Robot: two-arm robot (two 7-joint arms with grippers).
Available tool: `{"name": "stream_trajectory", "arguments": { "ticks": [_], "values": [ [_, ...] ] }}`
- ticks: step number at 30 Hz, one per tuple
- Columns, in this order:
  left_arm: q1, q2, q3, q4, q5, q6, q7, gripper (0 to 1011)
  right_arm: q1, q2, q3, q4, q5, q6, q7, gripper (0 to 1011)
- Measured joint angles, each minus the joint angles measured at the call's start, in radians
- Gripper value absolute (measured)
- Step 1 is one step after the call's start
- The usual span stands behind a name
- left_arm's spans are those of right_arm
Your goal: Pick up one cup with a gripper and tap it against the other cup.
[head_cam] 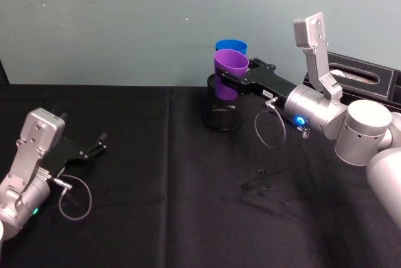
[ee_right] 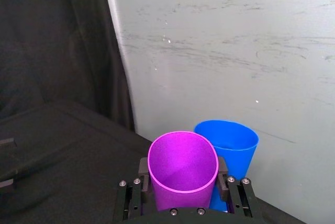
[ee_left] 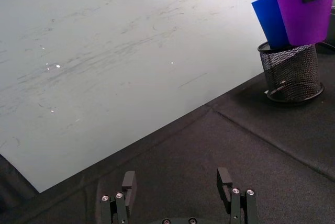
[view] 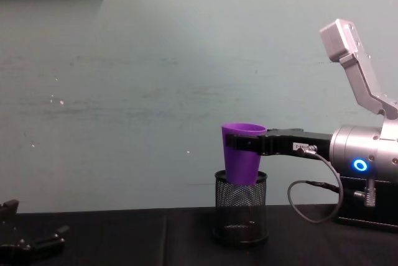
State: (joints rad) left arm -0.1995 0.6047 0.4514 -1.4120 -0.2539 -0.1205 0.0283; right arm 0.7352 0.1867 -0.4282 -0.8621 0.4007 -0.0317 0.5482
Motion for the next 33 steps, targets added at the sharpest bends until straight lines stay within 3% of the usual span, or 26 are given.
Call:
{"name": "stream_trajectory", "arguments": {
  "ticks": [33],
  "values": [
    [0.0, 0.0, 0.0, 0.0, 0.0, 0.0, 0.0, 1011, -0.001, 0.001, -0.001, -0.003, 0.001, 0.003, 0.004, 729]
  ]
}}
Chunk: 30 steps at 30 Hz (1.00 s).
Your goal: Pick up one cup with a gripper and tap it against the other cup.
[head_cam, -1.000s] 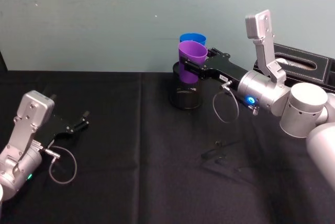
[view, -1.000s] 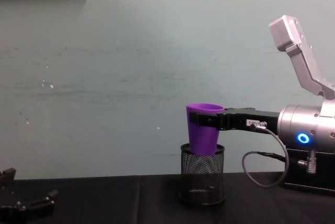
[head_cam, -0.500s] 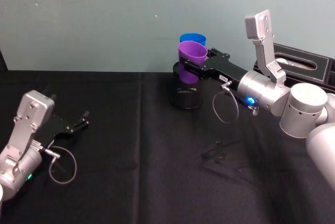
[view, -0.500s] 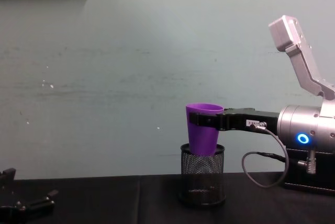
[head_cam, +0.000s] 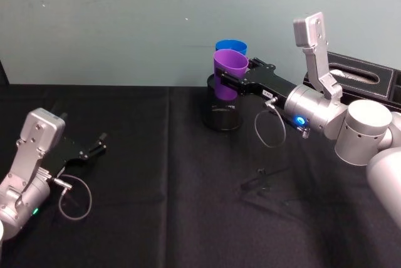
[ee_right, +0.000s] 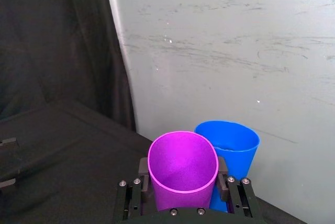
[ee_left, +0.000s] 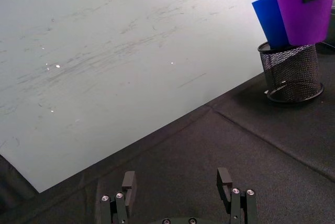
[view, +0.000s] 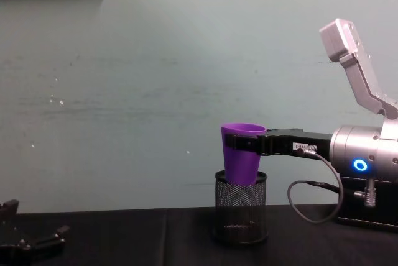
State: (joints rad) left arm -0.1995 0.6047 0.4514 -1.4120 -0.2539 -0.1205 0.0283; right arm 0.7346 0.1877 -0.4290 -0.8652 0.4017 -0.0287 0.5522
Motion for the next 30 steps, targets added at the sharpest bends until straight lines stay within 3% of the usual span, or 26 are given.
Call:
{"name": "stream_trajectory", "arguments": {
  "ticks": [30],
  "values": [
    [0.0, 0.0, 0.0, 0.0, 0.0, 0.0, 0.0, 1011, 0.0, 0.0, 0.0, 0.0, 0.0, 0.0, -0.001, 729]
  ]
}}
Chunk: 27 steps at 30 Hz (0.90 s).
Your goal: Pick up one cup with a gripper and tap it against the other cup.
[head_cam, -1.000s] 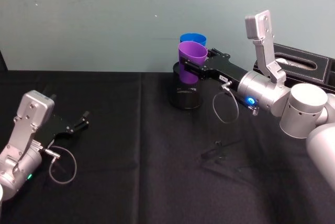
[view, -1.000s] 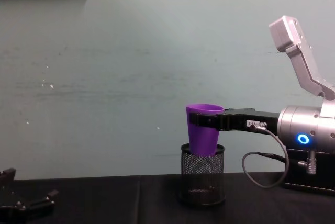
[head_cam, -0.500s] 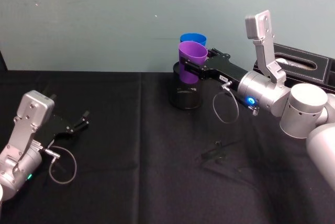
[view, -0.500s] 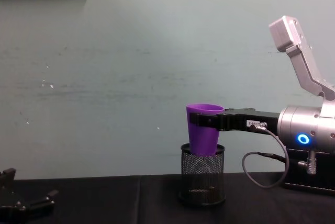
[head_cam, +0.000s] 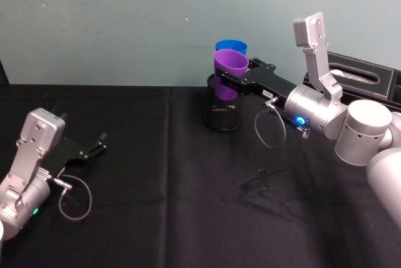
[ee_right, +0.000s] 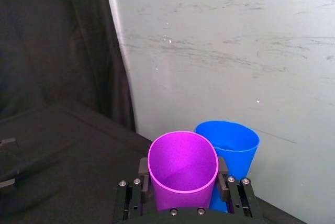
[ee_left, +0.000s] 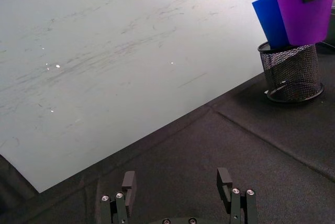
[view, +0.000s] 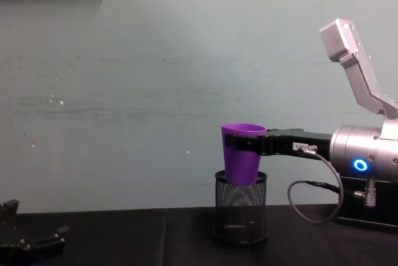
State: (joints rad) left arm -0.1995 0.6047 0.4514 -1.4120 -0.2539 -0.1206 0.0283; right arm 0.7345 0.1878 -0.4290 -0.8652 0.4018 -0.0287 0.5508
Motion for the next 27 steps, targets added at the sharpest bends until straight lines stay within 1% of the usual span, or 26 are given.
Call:
{"name": "stream_trajectory", "arguments": {
  "ticks": [11, 16, 19, 27],
  "values": [
    [0.0, 0.0, 0.0, 0.0, 0.0, 0.0, 0.0, 1011, 0.0, 0.001, 0.0, -0.001, -0.001, -0.002, 0.002, 729],
    [0.0, 0.0, 0.0, 0.0, 0.0, 0.0, 0.0, 1011, -0.014, 0.016, 0.0, -0.032, -0.001, 0.009, 0.018, 729],
    [0.0, 0.0, 0.0, 0.0, 0.0, 0.0, 0.0, 1011, -0.034, 0.033, 0.001, -0.068, 0.004, 0.027, 0.027, 729],
    [0.0, 0.0, 0.0, 0.0, 0.0, 0.0, 0.0, 1012, -0.103, 0.092, -0.004, -0.192, 0.03, 0.066, 0.054, 729]
  ]
}}
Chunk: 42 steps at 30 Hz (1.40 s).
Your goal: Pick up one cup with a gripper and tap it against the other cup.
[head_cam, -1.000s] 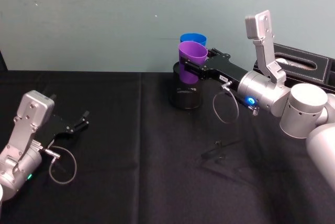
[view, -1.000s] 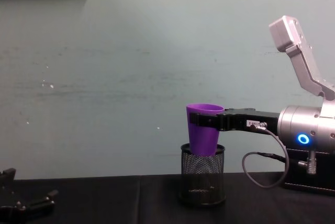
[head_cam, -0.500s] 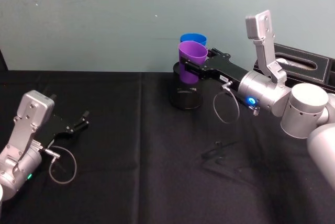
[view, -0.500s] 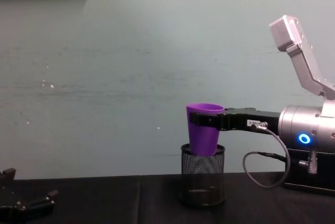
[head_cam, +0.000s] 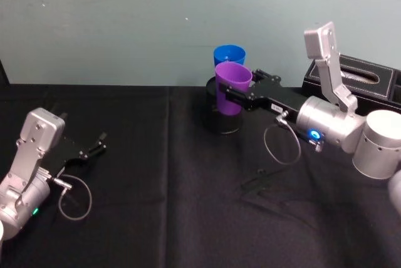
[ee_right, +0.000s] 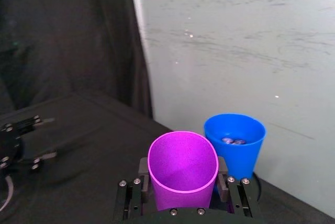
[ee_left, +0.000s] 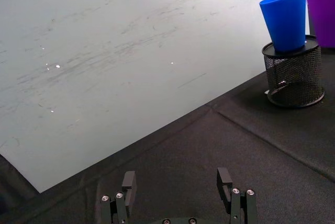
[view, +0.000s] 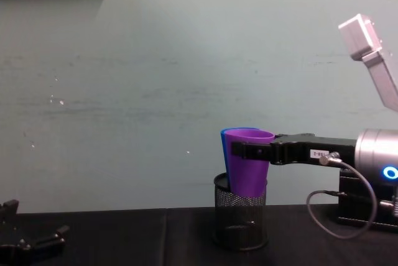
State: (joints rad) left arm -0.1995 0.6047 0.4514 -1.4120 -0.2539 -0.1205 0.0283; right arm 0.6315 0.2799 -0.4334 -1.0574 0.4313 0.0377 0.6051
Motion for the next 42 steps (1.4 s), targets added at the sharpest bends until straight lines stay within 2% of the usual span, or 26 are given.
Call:
{"name": "stream_trajectory", "arguments": {
  "ticks": [5, 15, 24, 34, 42],
  "values": [
    [0.0, 0.0, 0.0, 0.0, 0.0, 0.0, 0.0, 1011, -0.043, 0.043, -0.007, -0.088, 0.02, 0.017, 0.014, 729],
    [0.0, 0.0, 0.0, 0.0, 0.0, 0.0, 0.0, 1011, -0.103, 0.109, -0.007, -0.214, 0.059, 0.042, 0.025, 729],
    [0.0, 0.0, 0.0, 0.0, 0.0, 0.0, 0.0, 1011, -0.181, 0.189, -0.008, -0.353, 0.099, 0.067, 0.025, 729],
    [0.0, 0.0, 0.0, 0.0, 0.0, 0.0, 0.0, 1011, -0.253, 0.254, -0.012, -0.438, 0.129, 0.063, 0.022, 729],
    [0.0, 0.0, 0.0, 0.0, 0.0, 0.0, 0.0, 1011, -0.27, 0.278, -0.026, -0.451, 0.142, 0.057, 0.019, 729]
  ]
}}
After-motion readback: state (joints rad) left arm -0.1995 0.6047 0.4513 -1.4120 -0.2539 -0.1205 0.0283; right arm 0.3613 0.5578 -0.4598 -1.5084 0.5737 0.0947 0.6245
